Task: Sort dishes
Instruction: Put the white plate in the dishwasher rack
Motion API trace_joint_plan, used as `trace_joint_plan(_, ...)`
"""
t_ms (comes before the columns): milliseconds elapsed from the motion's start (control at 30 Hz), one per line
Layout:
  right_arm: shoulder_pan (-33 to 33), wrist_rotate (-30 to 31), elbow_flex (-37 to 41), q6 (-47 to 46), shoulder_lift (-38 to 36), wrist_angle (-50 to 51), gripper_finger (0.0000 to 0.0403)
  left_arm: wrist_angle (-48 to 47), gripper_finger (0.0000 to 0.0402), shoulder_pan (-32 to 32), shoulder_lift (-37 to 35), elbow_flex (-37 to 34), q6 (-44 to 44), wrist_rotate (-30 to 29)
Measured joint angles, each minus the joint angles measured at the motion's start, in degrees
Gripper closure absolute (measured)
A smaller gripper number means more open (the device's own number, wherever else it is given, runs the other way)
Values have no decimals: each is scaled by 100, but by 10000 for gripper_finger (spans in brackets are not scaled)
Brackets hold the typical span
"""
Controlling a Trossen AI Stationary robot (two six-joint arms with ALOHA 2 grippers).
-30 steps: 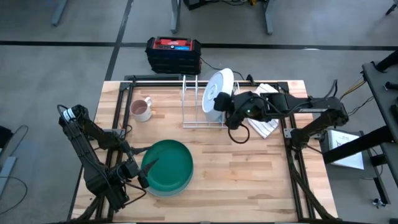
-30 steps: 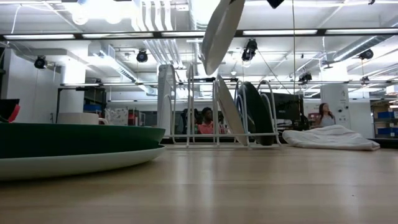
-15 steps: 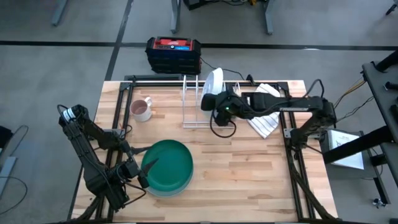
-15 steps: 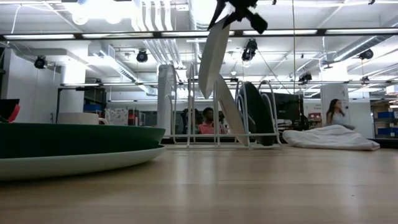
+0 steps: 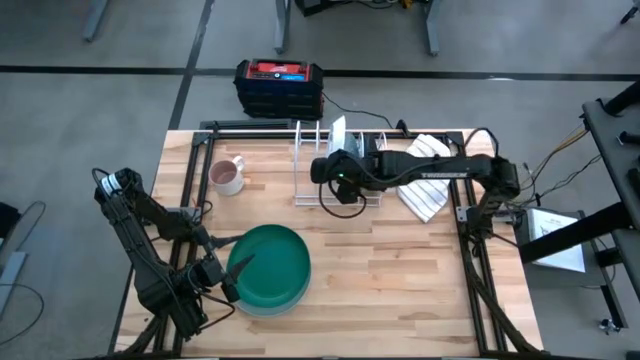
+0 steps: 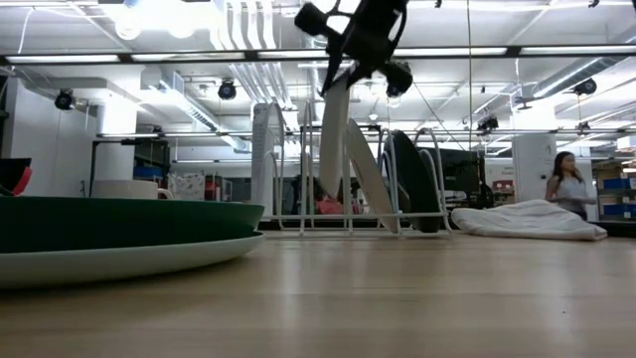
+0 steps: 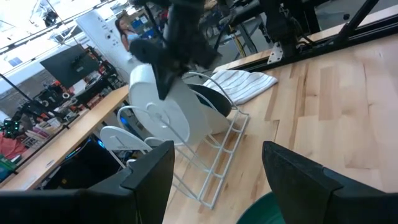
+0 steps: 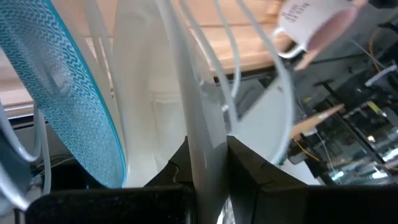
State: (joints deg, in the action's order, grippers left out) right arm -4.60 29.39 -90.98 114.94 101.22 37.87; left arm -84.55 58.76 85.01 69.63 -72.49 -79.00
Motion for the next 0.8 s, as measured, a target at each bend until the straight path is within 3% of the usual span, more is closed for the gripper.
trace_joint_plan(233, -191, -14, 0, 235, 322, -80, 365, -7, 169, 0, 0, -2, 0, 2)
trace_joint_plan(500, -330, -550, 8, 350, 455, -194, 365, -18, 169, 0, 0, 0, 2, 4)
trace_joint_plan(800, -363, -679, 28, 491, 588, -252, 365, -34, 169, 0, 0, 0, 2, 4)
